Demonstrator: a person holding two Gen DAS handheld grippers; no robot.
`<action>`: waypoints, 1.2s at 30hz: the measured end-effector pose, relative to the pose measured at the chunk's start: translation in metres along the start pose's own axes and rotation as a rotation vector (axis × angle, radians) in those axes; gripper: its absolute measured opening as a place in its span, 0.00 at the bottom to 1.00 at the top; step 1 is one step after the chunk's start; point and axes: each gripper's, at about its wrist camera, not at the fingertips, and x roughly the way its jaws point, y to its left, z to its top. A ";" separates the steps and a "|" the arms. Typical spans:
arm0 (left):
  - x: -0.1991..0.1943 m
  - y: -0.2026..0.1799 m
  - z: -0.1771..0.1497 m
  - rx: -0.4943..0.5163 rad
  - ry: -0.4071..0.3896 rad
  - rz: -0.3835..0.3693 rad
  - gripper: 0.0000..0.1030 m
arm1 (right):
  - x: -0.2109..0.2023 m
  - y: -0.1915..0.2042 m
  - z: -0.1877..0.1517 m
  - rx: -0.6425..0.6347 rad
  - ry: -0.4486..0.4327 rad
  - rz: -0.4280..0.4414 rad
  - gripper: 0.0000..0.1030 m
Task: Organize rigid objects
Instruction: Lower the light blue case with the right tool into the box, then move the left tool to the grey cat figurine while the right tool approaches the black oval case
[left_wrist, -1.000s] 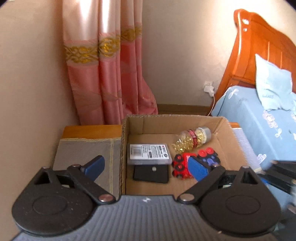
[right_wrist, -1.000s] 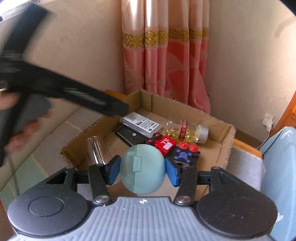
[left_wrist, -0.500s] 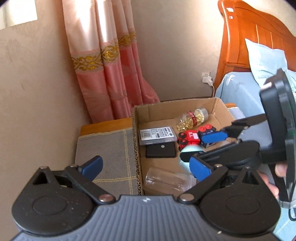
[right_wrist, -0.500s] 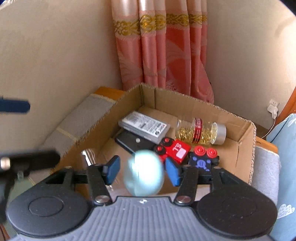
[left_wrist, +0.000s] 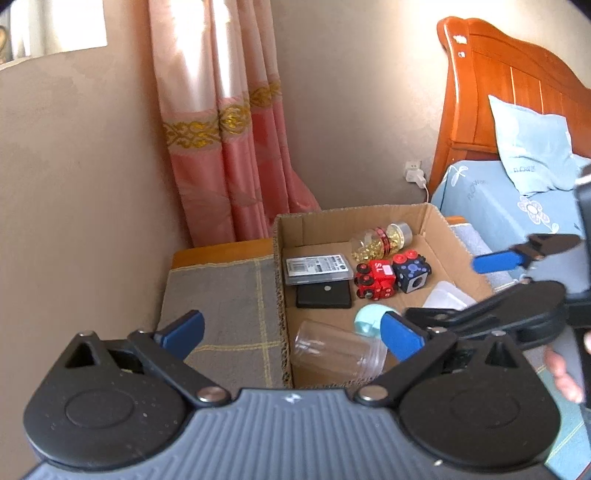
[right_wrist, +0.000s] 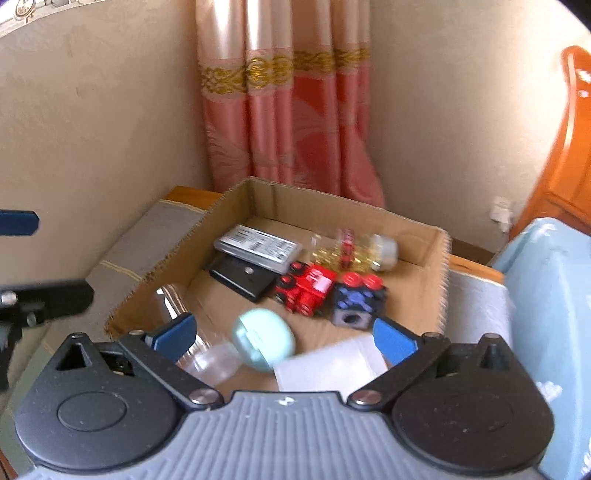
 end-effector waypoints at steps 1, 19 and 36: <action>-0.002 0.001 -0.005 0.000 -0.002 0.008 0.99 | -0.005 0.002 -0.005 0.001 -0.002 -0.020 1.00; -0.012 0.013 -0.099 -0.032 0.033 0.134 0.99 | 0.016 0.042 -0.110 0.159 0.034 -0.108 1.00; -0.014 0.040 -0.120 -0.087 0.061 0.120 0.99 | 0.059 0.064 -0.106 0.288 0.025 -0.255 1.00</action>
